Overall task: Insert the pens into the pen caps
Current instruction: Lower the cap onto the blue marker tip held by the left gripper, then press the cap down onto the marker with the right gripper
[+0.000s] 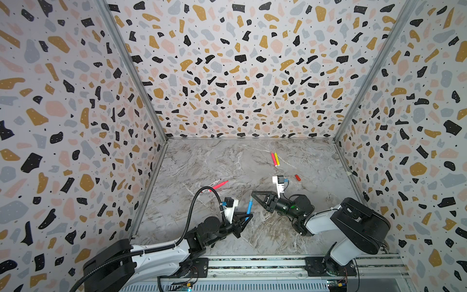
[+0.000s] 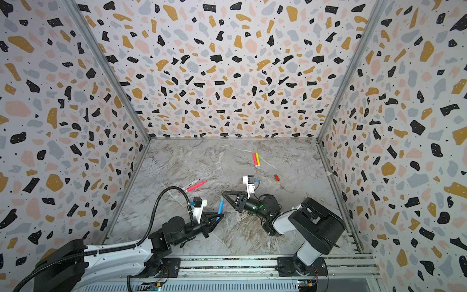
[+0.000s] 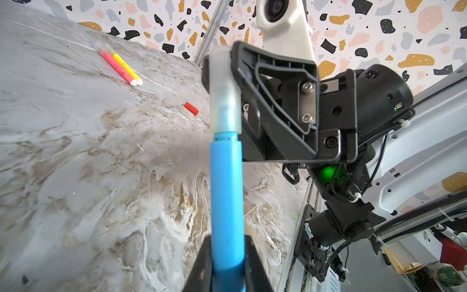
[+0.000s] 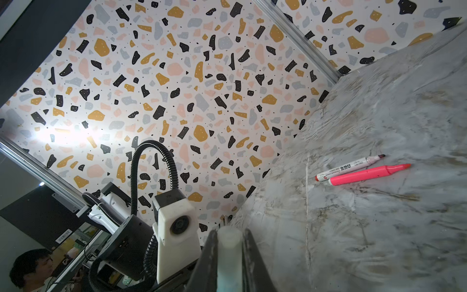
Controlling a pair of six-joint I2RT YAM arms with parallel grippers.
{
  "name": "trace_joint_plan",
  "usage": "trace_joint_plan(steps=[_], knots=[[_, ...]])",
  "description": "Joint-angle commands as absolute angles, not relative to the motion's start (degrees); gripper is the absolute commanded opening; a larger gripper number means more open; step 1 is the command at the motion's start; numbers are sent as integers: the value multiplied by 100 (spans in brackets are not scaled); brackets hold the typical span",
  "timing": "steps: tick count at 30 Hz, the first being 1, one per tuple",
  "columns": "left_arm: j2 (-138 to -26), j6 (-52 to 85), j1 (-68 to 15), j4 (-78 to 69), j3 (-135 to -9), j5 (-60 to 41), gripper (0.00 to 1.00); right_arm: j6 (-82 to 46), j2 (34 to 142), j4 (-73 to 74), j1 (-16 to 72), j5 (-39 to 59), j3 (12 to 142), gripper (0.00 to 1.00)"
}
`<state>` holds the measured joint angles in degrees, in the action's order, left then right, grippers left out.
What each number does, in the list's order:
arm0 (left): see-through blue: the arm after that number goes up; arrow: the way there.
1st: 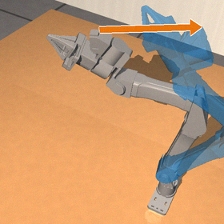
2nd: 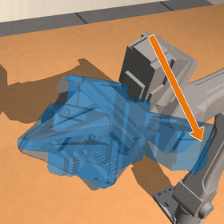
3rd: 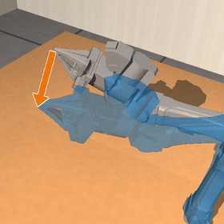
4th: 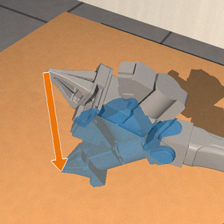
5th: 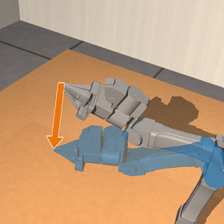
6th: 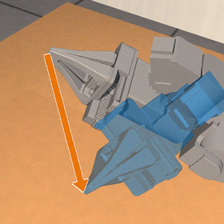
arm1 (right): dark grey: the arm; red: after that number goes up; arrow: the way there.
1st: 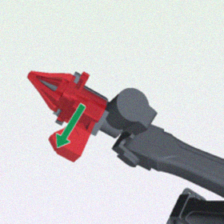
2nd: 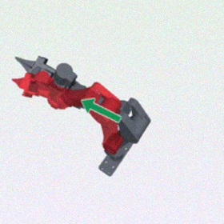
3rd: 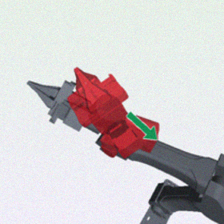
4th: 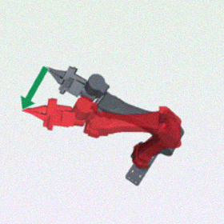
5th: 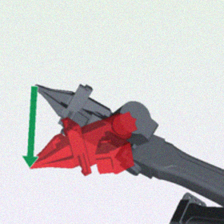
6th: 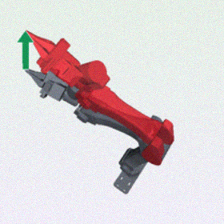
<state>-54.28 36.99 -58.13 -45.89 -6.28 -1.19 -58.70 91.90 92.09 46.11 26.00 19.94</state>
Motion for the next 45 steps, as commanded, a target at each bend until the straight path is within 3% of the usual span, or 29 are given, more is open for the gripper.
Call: trace_joint_plan(steps=[1,11,15,21,28,38,45], knots=[[-5215,3823,-5753,-5320,-618,449,0,-5902,9259,9484,4901,2815,1798,4],[-5065,3808,-5748,-5266,-561,486,0,-5559,9059,9029,5079,2717,1793,13],[-5122,3754,-5748,-5204,-589,410,0,-4955,8616,7728,5111,2889,2099,14],[-5050,3720,-5748,-5083,-586,533,0,-3942,7728,5202,5345,2162,2564,14],[-4998,3679,-5748,-5038,-650,589,0,-3797,7611,4583,5705,1796,2708,17],[-4719,3677,-5748,-4853,-536,771,0,-3511,6958,4212,5804,1393,2693,40],[-4623,3578,-5748,-4748,-509,844,0,-3261,6220,3517,5418,1423,2843,47]])
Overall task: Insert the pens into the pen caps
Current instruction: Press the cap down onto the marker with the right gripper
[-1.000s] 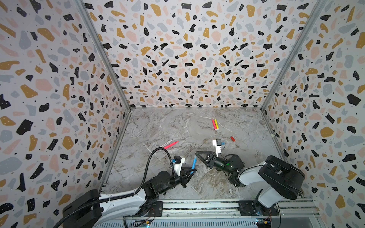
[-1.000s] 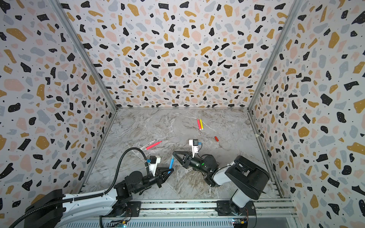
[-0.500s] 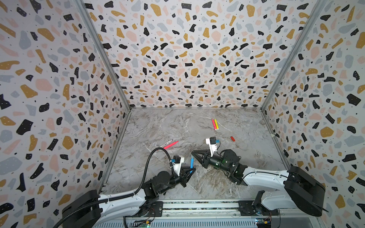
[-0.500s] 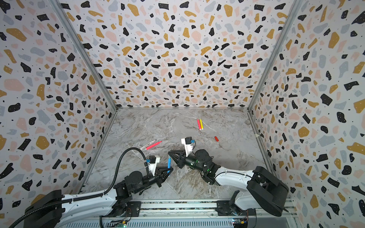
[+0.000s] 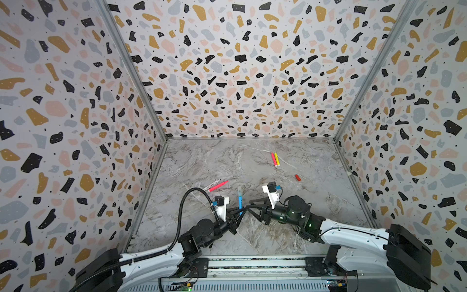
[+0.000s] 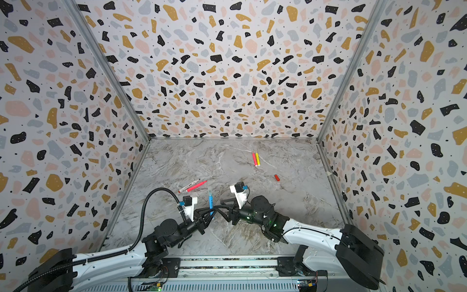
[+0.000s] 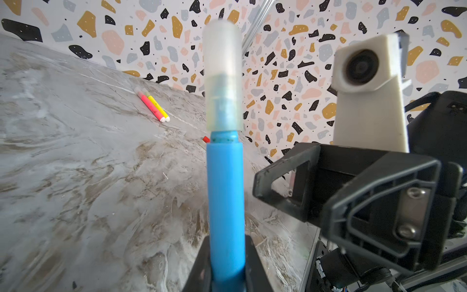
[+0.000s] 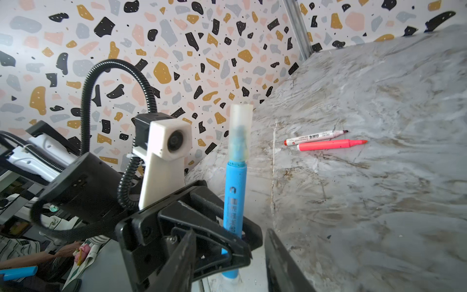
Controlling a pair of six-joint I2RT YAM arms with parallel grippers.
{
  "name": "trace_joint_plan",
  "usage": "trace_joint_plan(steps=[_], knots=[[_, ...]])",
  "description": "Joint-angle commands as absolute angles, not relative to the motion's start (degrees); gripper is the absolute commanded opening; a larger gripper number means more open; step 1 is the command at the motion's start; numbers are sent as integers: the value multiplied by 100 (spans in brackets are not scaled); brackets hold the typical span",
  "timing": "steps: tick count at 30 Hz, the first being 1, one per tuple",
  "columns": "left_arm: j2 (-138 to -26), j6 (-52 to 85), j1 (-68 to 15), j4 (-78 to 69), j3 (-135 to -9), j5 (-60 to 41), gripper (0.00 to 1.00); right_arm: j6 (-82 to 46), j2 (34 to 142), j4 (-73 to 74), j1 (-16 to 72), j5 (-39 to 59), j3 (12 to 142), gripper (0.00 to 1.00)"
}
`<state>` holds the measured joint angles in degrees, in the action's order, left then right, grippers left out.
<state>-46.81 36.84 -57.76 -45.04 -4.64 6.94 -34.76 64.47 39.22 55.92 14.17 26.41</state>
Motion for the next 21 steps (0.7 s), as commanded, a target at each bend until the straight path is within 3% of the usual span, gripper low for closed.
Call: trace_joint_plan(steps=[1,9,14,21], knots=[[-4630,3562,-5748,-4743,-510,833,0,-3255,6168,3457,5305,1505,2879,48],[-4760,3429,-5754,-4833,-588,545,0,-2885,6490,2822,4798,2320,3867,57],[-4843,3401,-5748,-4902,-632,360,0,-2594,7143,2119,4702,2813,4773,57],[-4851,3366,-5749,-4823,-659,352,0,-2560,7478,1981,4720,3086,5031,55]])
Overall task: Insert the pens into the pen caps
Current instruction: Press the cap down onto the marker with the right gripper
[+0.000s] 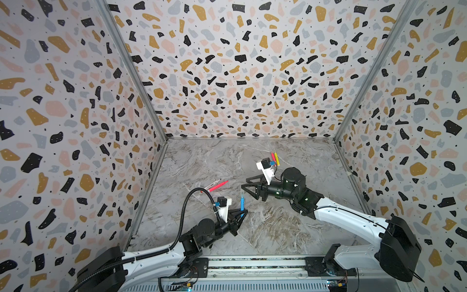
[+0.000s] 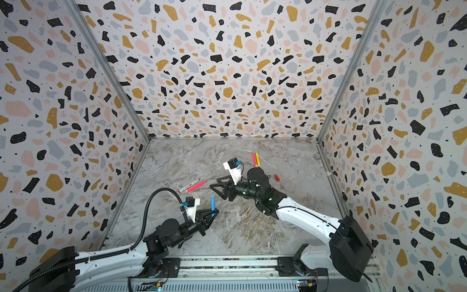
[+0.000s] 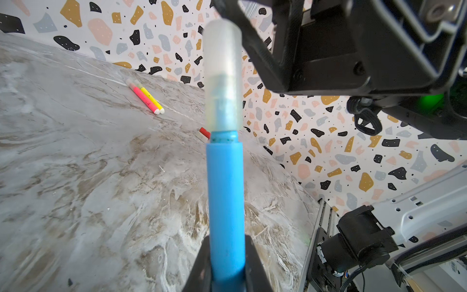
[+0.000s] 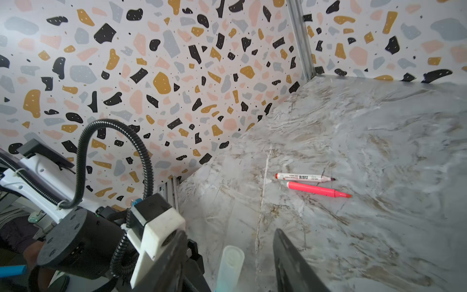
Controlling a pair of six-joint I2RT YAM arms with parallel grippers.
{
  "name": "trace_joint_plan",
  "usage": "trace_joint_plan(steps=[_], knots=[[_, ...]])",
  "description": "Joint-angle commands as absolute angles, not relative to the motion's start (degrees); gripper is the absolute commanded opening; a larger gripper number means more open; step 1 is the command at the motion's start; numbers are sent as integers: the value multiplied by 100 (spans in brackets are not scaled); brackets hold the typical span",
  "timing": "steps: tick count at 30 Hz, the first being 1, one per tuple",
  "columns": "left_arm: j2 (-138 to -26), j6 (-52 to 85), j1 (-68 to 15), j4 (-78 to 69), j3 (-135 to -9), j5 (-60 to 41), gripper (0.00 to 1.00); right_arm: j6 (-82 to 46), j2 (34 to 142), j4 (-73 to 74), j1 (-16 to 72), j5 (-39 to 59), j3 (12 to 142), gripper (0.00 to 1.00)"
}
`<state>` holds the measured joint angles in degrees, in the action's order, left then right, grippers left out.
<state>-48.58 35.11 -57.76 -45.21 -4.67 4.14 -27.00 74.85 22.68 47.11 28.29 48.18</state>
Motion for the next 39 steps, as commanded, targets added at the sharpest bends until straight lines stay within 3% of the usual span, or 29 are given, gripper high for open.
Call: trace_joint_plan(steps=[1,7,14,25,35,39], knots=[[-4848,3361,-5748,-4821,-667,348,0,-2558,7501,1981,4726,3101,5025,55],[-4901,3340,-5752,-4814,-694,317,0,-2512,7657,1904,4849,3182,5115,52],[-4853,3373,-5749,-4833,-643,316,0,-2470,7753,1866,4939,3182,5148,42],[-4695,3405,-5748,-4770,-622,314,0,-2456,7682,1872,4948,3172,5105,37],[-4682,3419,-5748,-4843,-589,272,0,-2461,7618,1885,4948,3190,5027,38],[-4676,3432,-5749,-4855,-580,264,0,-2445,7596,1877,4947,3160,5006,49]])
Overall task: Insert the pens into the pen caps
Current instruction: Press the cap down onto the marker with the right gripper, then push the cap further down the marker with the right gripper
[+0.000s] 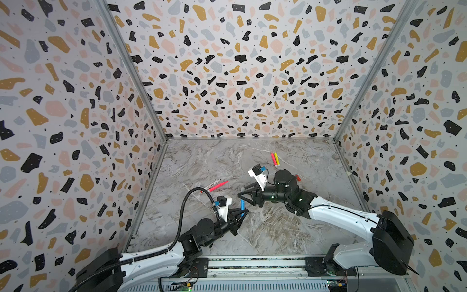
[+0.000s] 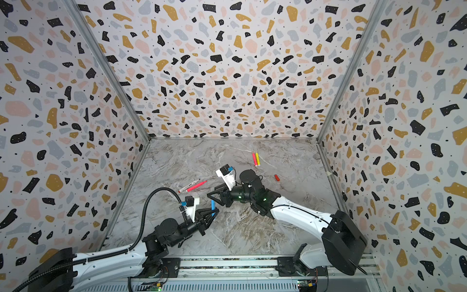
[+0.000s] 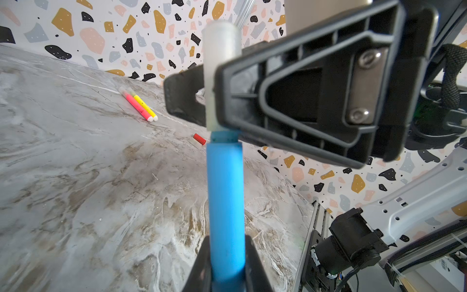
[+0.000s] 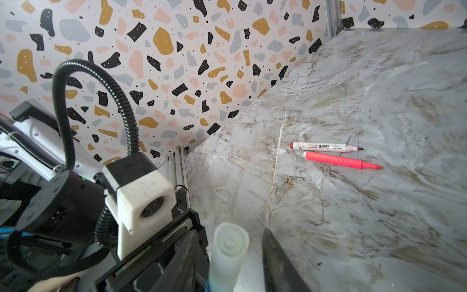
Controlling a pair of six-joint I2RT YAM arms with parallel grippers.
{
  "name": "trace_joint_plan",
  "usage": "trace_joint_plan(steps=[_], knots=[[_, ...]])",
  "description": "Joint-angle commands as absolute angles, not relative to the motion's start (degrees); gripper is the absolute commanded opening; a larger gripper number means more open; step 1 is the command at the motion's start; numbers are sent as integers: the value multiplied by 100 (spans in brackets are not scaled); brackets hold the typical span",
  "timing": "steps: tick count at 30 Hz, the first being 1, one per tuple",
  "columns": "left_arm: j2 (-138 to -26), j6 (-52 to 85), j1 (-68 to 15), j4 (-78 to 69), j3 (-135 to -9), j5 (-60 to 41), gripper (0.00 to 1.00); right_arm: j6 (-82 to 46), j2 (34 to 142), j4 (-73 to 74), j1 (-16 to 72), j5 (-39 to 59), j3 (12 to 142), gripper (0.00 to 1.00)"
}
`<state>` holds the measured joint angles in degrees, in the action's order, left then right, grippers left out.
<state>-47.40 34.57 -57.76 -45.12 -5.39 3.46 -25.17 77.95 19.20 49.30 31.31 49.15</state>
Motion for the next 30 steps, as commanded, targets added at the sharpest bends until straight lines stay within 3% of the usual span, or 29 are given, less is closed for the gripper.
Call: trace_joint_plan(steps=[1,7,30], knots=[[-4670,3444,-5748,-4867,-567,264,0,-2456,7586,1873,4940,3122,5001,52],[-4676,3472,-5750,-4956,-510,255,0,-2500,7453,1795,4861,3041,5053,59],[-4702,3437,-5748,-4899,-536,229,0,-2548,7556,1743,4808,2936,5193,54]])
